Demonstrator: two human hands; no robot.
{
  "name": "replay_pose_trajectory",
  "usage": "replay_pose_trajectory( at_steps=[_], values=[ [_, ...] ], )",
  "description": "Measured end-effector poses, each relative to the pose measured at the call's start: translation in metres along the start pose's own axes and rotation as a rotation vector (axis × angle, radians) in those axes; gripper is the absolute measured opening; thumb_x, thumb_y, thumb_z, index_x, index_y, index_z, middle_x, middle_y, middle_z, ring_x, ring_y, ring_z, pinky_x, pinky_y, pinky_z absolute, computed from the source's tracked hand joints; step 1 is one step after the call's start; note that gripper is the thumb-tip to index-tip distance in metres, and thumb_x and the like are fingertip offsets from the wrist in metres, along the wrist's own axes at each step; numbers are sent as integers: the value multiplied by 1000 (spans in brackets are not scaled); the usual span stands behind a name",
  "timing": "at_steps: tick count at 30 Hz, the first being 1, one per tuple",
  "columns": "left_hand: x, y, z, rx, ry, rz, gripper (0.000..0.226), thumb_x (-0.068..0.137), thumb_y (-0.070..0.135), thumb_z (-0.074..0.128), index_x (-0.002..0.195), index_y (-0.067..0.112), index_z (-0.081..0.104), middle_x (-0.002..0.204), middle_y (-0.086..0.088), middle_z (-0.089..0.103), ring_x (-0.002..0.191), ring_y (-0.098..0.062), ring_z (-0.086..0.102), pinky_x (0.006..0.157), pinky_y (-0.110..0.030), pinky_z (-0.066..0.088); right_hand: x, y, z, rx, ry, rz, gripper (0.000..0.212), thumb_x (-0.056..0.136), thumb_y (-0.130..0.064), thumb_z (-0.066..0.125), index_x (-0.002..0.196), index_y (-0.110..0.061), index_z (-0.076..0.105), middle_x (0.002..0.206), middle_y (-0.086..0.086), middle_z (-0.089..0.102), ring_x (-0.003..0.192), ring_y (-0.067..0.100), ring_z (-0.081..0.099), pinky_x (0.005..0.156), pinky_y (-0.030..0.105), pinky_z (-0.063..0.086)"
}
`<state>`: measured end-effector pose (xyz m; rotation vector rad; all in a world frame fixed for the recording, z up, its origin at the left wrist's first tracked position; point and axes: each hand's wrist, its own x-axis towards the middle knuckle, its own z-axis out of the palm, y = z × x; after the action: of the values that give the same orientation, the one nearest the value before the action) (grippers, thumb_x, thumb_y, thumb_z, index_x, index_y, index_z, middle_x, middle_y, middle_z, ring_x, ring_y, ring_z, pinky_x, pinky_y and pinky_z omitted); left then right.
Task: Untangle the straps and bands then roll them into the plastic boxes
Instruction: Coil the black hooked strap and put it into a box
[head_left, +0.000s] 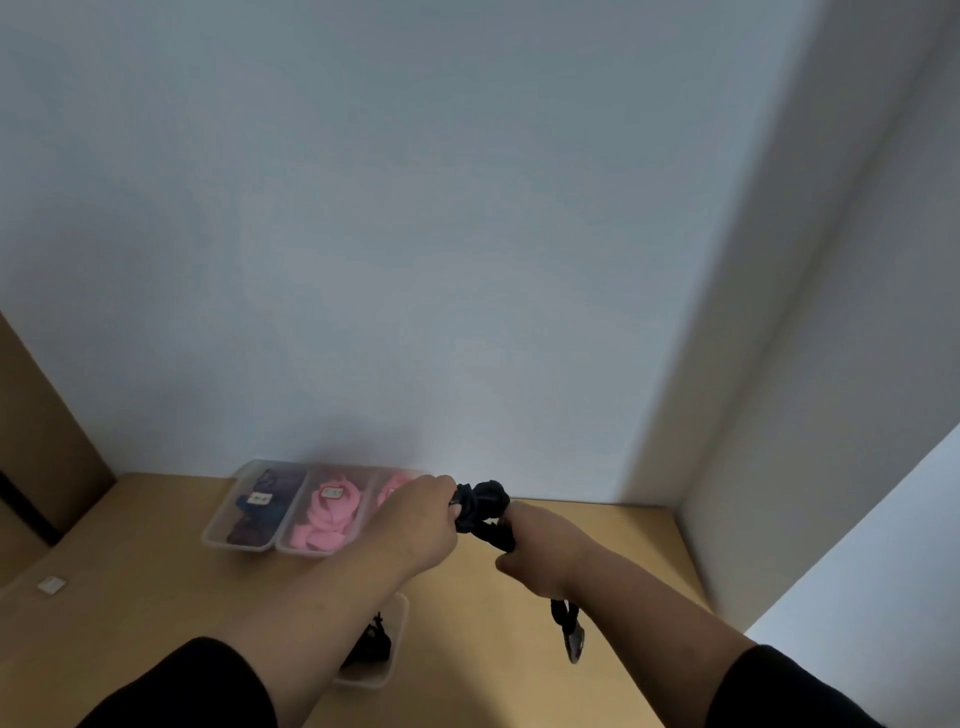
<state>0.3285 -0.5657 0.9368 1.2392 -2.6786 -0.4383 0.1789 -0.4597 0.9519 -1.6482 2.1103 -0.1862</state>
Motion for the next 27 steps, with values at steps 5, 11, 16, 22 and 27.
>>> replay_pose_trajectory(
  at_steps=[5, 11, 16, 22, 27],
  values=[
    [-12, -1, 3, 95, -233, 13, 14, 95, 14, 46, 106, 19, 54, 101, 2, 54, 90, -18, 57, 79, -37, 52, -2, -3, -15, -66, -33, -68, 19, 94, -28, 62, 110, -17, 67, 106, 3, 68, 95, 20, 60, 76, 33, 48],
    [-24, 2, -11, -23, -480, 281, 15, 98, 19, 48, 109, 20, 59, 108, 8, 55, 99, -11, 53, 90, -34, 46, -3, 7, -34, 252, -133, -151, 2, 88, -25, 74, 88, -27, 74, 92, -6, 72, 90, 10, 66, 78, 24, 50],
    [-35, 8, -19, -584, -445, 267, 19, 100, 5, 50, 106, 17, 63, 95, 6, 65, 90, -11, 64, 81, -28, 55, -5, 16, -33, 755, -119, -244, 12, 91, -22, 72, 79, -24, 73, 75, 9, 64, 70, 21, 56, 65, 30, 46],
    [-39, 11, -6, -1025, -289, 124, 23, 102, 2, 47, 112, 11, 65, 102, -16, 70, 87, -17, 67, 70, -35, 57, -7, 8, -13, 1016, -18, -165, 34, 95, -3, 45, 81, -22, 69, 73, 20, 63, 52, 20, 50, 43, 23, 28],
    [-37, 14, -2, -1210, -109, -74, 20, 103, 3, 46, 108, 5, 66, 88, -9, 72, 74, -21, 67, 69, -42, 60, -8, 9, 5, 1089, -79, -36, 24, 104, -18, 43, 101, -10, 65, 73, 10, 60, 49, 18, 46, 45, 26, 28]
  ],
)
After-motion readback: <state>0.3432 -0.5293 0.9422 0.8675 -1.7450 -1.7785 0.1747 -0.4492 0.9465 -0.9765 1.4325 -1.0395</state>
